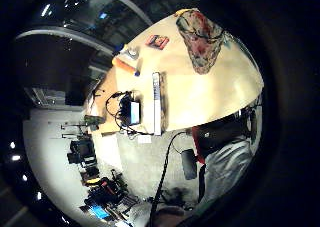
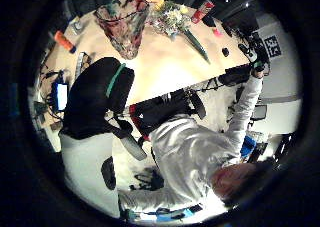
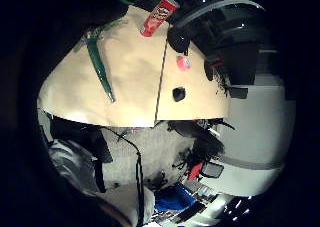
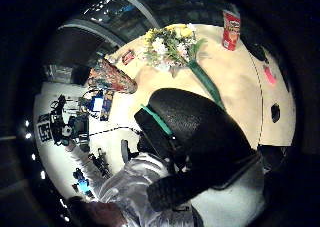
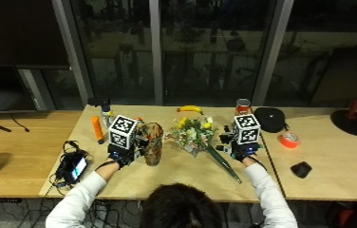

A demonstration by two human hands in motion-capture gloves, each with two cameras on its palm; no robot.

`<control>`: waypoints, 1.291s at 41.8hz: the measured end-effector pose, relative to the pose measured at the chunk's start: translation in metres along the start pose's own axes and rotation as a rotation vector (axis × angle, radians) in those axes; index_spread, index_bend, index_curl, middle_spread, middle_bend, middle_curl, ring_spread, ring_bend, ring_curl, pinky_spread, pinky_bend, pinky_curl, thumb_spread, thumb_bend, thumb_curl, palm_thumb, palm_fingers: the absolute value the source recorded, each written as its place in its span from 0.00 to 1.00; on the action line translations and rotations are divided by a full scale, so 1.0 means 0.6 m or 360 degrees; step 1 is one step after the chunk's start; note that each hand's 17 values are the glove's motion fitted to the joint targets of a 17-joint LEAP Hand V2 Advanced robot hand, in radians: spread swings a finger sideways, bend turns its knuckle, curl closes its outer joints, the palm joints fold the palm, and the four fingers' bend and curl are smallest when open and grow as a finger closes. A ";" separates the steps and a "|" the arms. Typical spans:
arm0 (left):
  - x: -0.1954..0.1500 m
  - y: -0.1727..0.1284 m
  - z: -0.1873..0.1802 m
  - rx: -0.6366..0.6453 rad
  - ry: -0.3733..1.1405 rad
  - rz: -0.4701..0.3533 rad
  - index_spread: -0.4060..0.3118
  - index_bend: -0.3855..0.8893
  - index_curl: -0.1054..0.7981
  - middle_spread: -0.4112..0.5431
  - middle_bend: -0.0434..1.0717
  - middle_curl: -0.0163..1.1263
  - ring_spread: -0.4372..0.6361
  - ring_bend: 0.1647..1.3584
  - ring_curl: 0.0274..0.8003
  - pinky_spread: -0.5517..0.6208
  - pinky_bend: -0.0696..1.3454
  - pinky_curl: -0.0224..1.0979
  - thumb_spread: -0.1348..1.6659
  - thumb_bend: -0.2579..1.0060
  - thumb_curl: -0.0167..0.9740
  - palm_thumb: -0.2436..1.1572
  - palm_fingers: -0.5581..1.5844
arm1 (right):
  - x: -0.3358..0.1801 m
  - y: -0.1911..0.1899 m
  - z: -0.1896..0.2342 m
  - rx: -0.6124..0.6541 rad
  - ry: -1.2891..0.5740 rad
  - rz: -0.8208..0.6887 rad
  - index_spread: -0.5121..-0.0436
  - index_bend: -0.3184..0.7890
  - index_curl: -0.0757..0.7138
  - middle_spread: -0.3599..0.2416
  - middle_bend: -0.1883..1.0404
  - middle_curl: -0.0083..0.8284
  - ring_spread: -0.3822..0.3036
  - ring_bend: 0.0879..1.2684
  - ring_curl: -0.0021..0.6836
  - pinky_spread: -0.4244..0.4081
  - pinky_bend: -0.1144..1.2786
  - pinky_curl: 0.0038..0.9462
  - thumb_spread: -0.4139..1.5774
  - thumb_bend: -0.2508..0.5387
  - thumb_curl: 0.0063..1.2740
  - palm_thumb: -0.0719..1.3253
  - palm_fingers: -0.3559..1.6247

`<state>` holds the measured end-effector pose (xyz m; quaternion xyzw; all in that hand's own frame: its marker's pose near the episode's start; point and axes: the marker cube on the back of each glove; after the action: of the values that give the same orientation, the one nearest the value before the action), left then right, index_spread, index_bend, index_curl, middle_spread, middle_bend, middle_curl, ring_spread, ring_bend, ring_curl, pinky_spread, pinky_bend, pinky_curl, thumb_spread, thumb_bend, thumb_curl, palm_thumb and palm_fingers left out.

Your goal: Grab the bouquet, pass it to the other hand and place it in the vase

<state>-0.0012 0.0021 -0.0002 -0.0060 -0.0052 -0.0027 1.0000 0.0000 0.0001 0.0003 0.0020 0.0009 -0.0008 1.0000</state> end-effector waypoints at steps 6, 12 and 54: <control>-0.016 0.037 -0.011 -0.0135 -0.0096 -0.0071 0.59 0.45 0.25 0.60 0.20 0.11 0.61 0.26 0.16 0.66 0.25 0.13 0.49 0.36 0.12 0.41 0.44 | 0.002 0.005 0.009 0.0064 0.0007 -0.0027 0.47 0.35 0.15 0.60 0.32 0.13 0.62 0.33 0.23 0.73 0.46 0.20 0.56 0.48 0.06 0.24 0.34; -0.007 0.052 -0.023 -0.0092 -0.0004 -0.0058 0.59 0.44 0.31 0.63 0.20 0.15 0.66 0.28 0.21 0.70 0.25 0.17 0.60 0.34 0.16 0.42 0.43 | 0.012 0.009 0.024 0.0024 -0.0044 -0.0043 0.36 0.36 0.17 0.60 0.35 0.20 0.63 0.37 0.30 0.77 0.48 0.25 0.66 0.45 0.09 0.25 0.33; 0.142 -0.028 0.020 0.0140 0.0199 0.0483 0.71 0.42 0.41 0.81 0.21 0.25 0.82 0.31 0.28 0.81 0.30 0.30 0.70 0.19 0.29 0.47 0.30 | 0.078 -0.070 0.194 -0.0218 -0.0599 0.0624 0.70 0.34 0.15 0.67 0.47 0.44 0.55 0.56 0.51 0.70 0.59 0.38 0.76 0.29 0.21 0.31 0.46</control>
<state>0.0837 -0.0150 0.0128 0.0373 0.0578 0.1482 0.9866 0.0468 -0.0427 0.1165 -0.0656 -0.1853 0.1925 0.9614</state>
